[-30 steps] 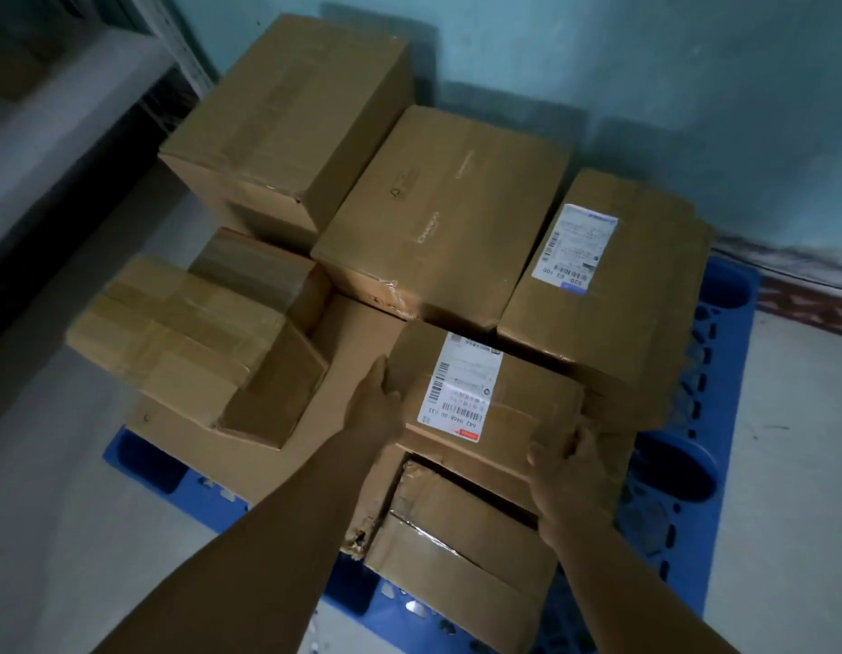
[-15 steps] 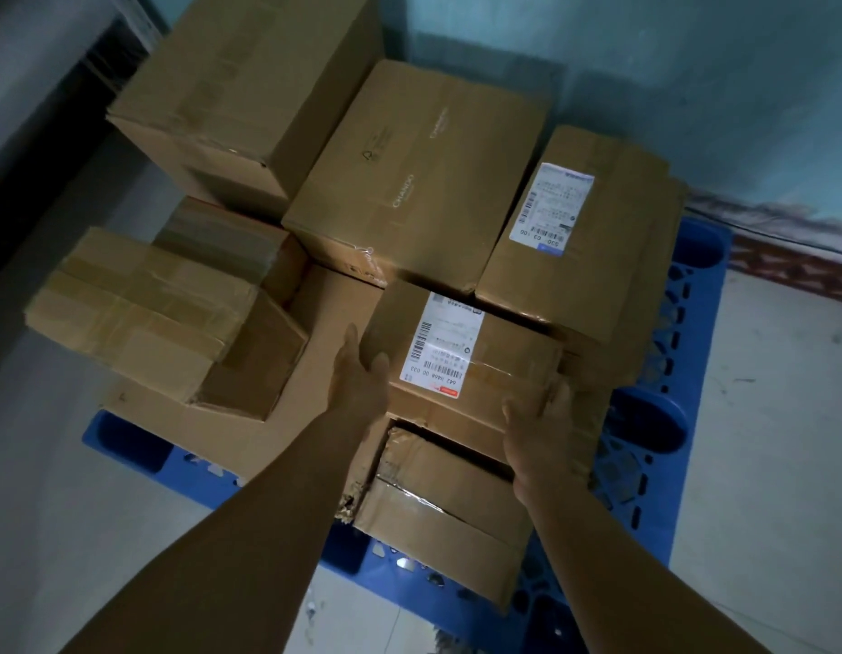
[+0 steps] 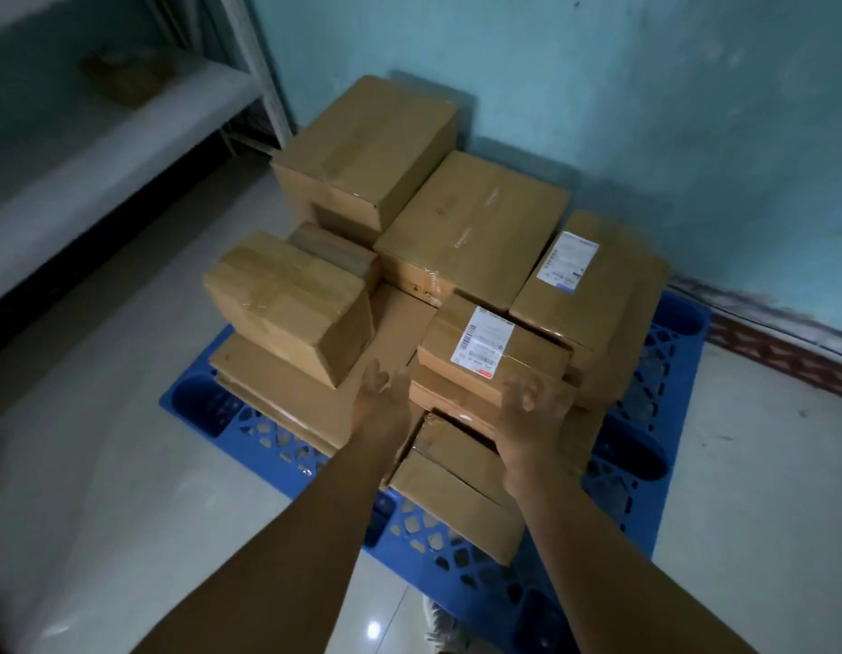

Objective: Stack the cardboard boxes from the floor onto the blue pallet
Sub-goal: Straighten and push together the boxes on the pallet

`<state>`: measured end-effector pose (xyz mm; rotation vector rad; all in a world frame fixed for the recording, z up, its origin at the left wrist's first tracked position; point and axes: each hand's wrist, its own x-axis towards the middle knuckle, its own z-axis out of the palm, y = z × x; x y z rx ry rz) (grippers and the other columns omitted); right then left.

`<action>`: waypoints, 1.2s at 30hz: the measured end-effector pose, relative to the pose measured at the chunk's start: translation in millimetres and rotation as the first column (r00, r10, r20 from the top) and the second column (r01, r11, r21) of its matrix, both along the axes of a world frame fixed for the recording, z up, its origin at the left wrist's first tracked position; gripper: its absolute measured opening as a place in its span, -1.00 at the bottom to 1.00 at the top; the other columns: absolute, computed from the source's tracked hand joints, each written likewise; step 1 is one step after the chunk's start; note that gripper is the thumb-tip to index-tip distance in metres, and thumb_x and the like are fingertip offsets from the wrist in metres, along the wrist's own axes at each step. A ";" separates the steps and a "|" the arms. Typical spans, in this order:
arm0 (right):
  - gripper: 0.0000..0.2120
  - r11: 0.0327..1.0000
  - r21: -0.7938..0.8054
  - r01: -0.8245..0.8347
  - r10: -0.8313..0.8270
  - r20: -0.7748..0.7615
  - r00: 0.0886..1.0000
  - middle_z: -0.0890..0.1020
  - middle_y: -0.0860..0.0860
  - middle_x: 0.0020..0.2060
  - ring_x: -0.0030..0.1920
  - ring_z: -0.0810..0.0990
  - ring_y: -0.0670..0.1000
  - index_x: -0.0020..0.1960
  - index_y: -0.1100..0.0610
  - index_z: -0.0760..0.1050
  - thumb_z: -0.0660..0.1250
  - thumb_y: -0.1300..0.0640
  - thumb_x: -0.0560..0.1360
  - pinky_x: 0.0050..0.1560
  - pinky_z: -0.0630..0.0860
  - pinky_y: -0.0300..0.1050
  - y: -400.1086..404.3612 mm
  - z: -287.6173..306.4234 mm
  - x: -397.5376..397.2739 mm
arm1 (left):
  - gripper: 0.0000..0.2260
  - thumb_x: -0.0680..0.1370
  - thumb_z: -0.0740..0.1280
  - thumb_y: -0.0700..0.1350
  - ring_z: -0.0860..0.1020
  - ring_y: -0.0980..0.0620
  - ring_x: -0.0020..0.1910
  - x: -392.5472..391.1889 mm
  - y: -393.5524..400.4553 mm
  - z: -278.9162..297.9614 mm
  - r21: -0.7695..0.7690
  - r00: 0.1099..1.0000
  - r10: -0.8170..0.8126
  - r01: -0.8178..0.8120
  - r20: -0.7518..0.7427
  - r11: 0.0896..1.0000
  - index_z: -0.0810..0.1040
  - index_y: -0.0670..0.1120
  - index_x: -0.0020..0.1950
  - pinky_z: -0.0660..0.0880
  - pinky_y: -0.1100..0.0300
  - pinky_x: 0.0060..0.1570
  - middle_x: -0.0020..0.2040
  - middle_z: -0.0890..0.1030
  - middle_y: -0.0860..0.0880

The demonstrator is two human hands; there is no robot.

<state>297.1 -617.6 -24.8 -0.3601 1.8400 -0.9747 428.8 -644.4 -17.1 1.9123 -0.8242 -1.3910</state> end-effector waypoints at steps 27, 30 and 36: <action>-0.51 0.460 -0.200 -0.865 0.872 -0.079 0.482 0.32 -0.03 0.46 0.41 0.35 0.04 0.53 -0.03 0.14 0.05 -0.12 0.64 0.31 0.27 -0.06 216.9 172.3 229.9 | -0.48 0.63 0.15 0.11 0.40 -0.02 0.39 179.2 319.3 140.9 -0.169 0.602 0.778 -0.798 -0.179 0.578 0.17 -0.01 0.55 0.31 -0.05 0.41 0.46 0.37 -0.06; -0.51 0.320 -0.220 -0.922 0.938 -0.065 0.341 0.31 -0.04 0.47 0.40 0.34 0.01 0.53 -0.02 0.15 0.05 -0.11 0.64 0.24 0.27 -0.13 246.0 177.7 241.7 | -0.48 0.63 0.14 0.13 0.40 -0.01 0.39 181.8 360.6 146.4 -0.180 0.487 0.857 -0.870 -0.168 0.459 0.18 -0.01 0.55 0.30 -0.07 0.41 0.46 0.37 -0.04; -0.51 0.070 -0.228 -0.971 0.996 -0.038 0.080 0.31 -0.03 0.47 0.41 0.34 0.04 0.53 -0.05 0.15 0.05 -0.12 0.63 0.22 0.27 -0.11 322.7 184.7 267.6 | -0.47 0.62 0.13 0.16 0.38 -0.01 0.40 174.8 456.2 151.8 -0.180 0.233 0.959 -0.962 -0.160 0.203 0.19 0.02 0.55 0.32 -0.08 0.40 0.46 0.36 -0.01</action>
